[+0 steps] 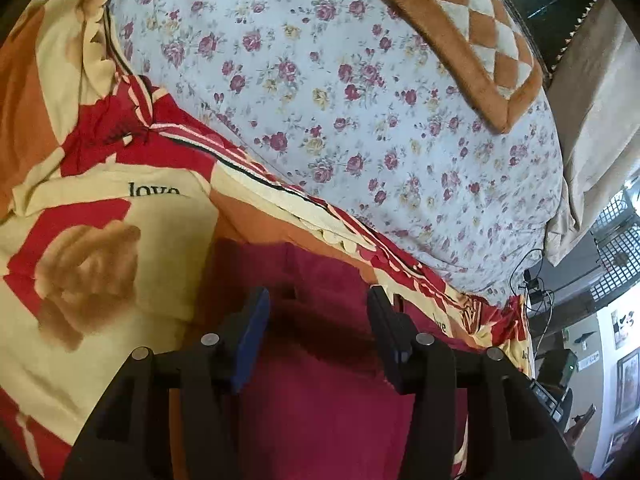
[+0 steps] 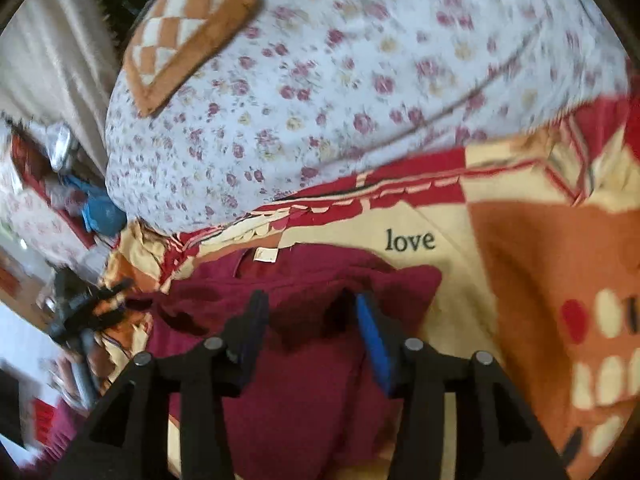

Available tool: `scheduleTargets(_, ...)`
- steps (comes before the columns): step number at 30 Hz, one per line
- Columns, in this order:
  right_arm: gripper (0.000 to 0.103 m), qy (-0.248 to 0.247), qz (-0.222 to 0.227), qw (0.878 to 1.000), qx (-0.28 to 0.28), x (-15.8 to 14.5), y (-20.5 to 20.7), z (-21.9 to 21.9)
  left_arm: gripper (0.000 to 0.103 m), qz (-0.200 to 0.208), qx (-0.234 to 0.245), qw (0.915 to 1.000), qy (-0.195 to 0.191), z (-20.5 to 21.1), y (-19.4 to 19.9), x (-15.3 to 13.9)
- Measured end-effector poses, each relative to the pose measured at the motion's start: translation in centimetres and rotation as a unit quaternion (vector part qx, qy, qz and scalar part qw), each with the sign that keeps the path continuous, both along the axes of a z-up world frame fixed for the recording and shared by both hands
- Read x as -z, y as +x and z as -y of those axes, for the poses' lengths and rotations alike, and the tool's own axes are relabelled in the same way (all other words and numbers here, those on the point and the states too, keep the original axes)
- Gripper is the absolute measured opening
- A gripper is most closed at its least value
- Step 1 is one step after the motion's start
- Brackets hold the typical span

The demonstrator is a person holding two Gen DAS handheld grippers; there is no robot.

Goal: Fold small clothes

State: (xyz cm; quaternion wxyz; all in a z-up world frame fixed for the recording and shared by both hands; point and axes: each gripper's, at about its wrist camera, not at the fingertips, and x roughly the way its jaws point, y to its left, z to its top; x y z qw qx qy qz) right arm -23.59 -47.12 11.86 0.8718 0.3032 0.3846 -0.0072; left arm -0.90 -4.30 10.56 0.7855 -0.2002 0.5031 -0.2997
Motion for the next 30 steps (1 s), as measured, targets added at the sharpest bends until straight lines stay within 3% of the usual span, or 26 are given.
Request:
scheduleTargets(3, 0.049, -0.024, 0.024, 0.999, -0.035, -1.3, -1.0, -1.9, 0.04, 0.008, 0.007, 0.9999, 0.011, 0.3, -0.6, -0.1)
scheduleTargets(6, 0.049, -0.048, 0.02, 0.997, -0.063, -1.1, -0.8, -3.8, 0.04, 0.006, 0.003, 0.9999, 0.012, 0.4, -1.2, 0.3)
scheduleTargets(11, 0.049, -0.077, -0.022, 0.992, -0.093, 1.3, 2.8, -5.4, 0.04, 0.013, -0.007, 0.9999, 0.004, 0.0, -1.7, 0.3)
scheduleTargets(14, 0.049, -0.107, -0.038, 0.991, -0.074, 2.5, 6.1, -5.1, 0.04, 0.016, -0.016, 0.9997, 0.011, -0.3, -1.3, 0.2)
scheduleTargets(18, 0.05, -0.078, -0.062, 0.995, -0.019, 4.4, 9.7, -2.4, 0.04, 0.014, -0.027, 0.9995, 0.006, -0.7, -1.1, 0.0)
scheduleTargets(21, 0.051, -0.064, -0.072, 0.995, -0.013, 4.8, 9.7, -1.8, 0.04, 0.016, -0.012, 0.9997, 0.011, 0.3, -1.1, 0.0)
scheduleTargets(24, 0.052, -0.084, -0.046, 0.995, -0.019, 2.9, 7.4, -2.8, 0.04, 0.013, 0.013, 0.999, 0.042, 2.3, -1.0, 1.1)
scheduleTargets(26, 0.06, -0.1, -0.036, 0.994, -0.017, 2.3, 6.1, -3.2, 0.04, 0.004, 0.02, 0.9968, 0.078, 3.7, -0.7, 2.6)
scheduleTargets(30, 0.061, -0.1, -0.081, 0.992, -0.003, 4.3, 6.3, -2.4, 0.04, -0.02, 0.01, 0.9876, 0.155, 5.5, 0.5, 6.2)
